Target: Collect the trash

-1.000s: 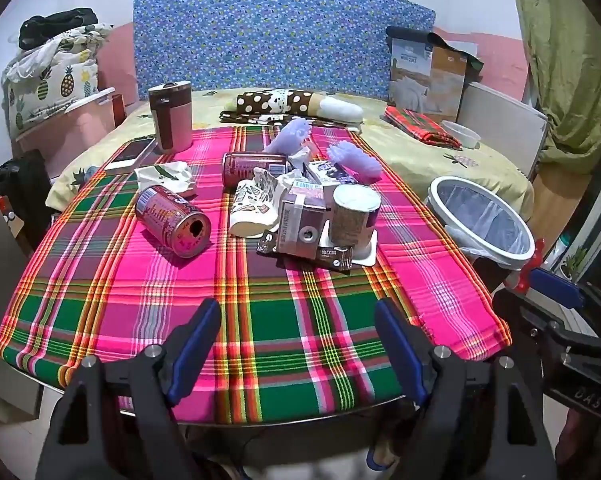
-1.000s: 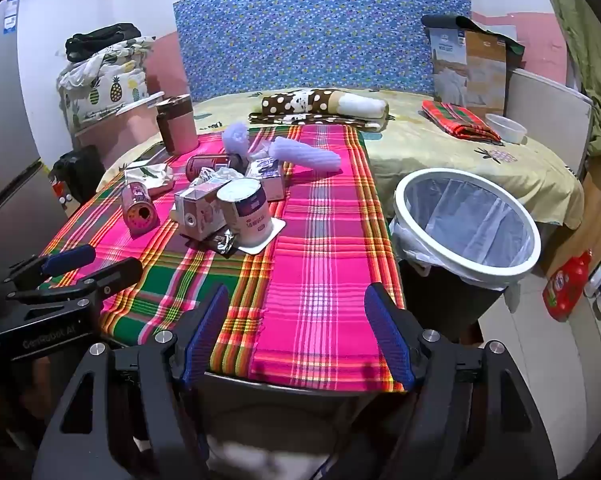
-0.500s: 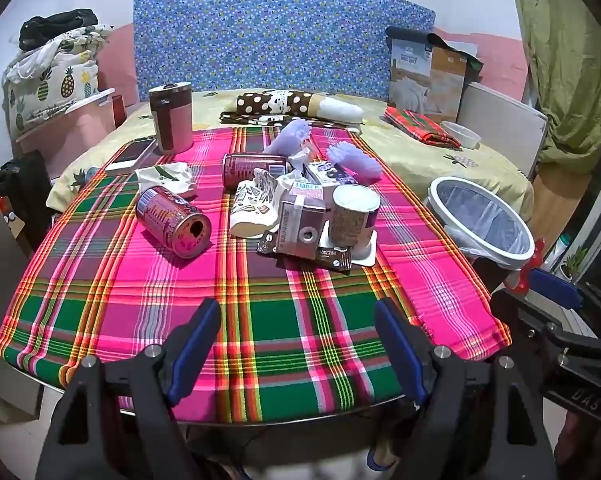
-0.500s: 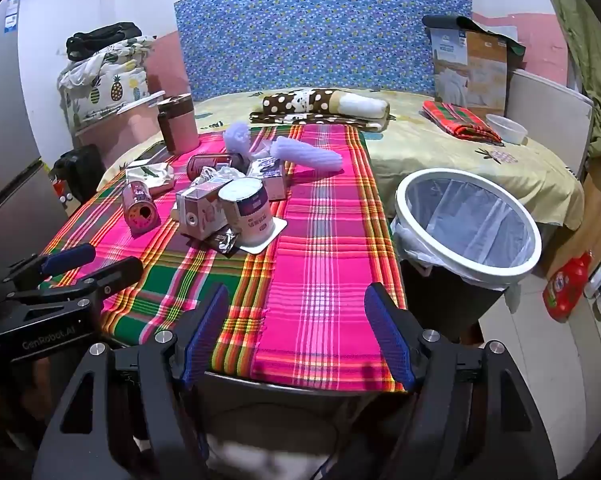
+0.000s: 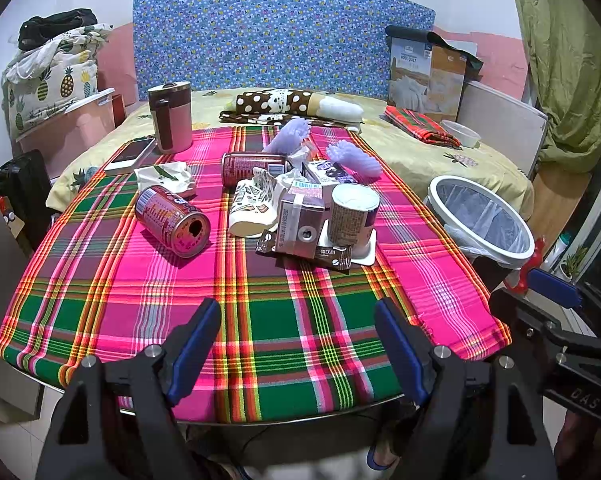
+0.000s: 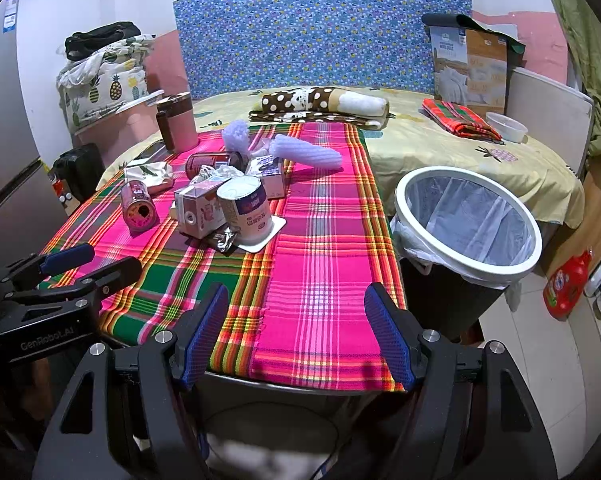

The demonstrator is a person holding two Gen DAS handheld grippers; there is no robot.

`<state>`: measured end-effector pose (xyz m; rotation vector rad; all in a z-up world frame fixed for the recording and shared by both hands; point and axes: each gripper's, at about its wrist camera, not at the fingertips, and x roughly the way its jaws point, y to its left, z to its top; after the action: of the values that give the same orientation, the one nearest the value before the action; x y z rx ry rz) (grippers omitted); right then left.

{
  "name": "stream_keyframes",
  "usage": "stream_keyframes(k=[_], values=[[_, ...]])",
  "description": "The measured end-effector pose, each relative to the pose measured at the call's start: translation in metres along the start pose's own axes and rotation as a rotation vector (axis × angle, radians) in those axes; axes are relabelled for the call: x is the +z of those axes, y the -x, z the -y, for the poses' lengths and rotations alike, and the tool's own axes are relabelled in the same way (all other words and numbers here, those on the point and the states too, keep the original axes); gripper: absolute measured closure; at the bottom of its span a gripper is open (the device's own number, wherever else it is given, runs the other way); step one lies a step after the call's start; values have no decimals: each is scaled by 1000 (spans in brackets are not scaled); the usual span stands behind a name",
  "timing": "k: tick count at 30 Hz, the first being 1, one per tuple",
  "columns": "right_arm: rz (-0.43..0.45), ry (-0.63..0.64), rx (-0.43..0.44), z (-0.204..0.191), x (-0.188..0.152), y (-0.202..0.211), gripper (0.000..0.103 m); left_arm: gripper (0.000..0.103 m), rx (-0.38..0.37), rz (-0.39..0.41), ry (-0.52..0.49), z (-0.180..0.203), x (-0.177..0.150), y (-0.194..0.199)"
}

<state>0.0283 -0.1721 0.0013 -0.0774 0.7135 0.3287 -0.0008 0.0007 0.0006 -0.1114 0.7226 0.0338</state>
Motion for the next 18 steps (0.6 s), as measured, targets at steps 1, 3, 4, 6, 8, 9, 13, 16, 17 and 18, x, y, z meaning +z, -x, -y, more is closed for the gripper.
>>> stream_keyframes(k=[1,3,4,6,8,9,13,16,17,18], values=[[0,0,0,0,0,0,31,23,0,0,0,0,0,0],[0,1,1,-1,0,0,31,23,1,0,0,0,0,0],[0,1,0,-1,0,0,31,23,0,0,0,0,0,0],[-1,1,0,-2,0,0,31,23,1,0,0,0,0,0],[0,0,0,-1,0,0,31,23,1,0,-1,0,0,0],[0,1,0,-2,0,0,31,23,1,0,0,0,0,0],[-1,0,1,-1,1,0,31,23,1,0,-1,0,0,0],[-1,0,0,-1,1,0,31,23,1,0,-1,0,0,0],[-1,0,1,-1,1,0,31,23,2,0,-1,0,0,0],[-2,-1,1,-1,1,-1,31,23,2,0,-1,0,0,0]])
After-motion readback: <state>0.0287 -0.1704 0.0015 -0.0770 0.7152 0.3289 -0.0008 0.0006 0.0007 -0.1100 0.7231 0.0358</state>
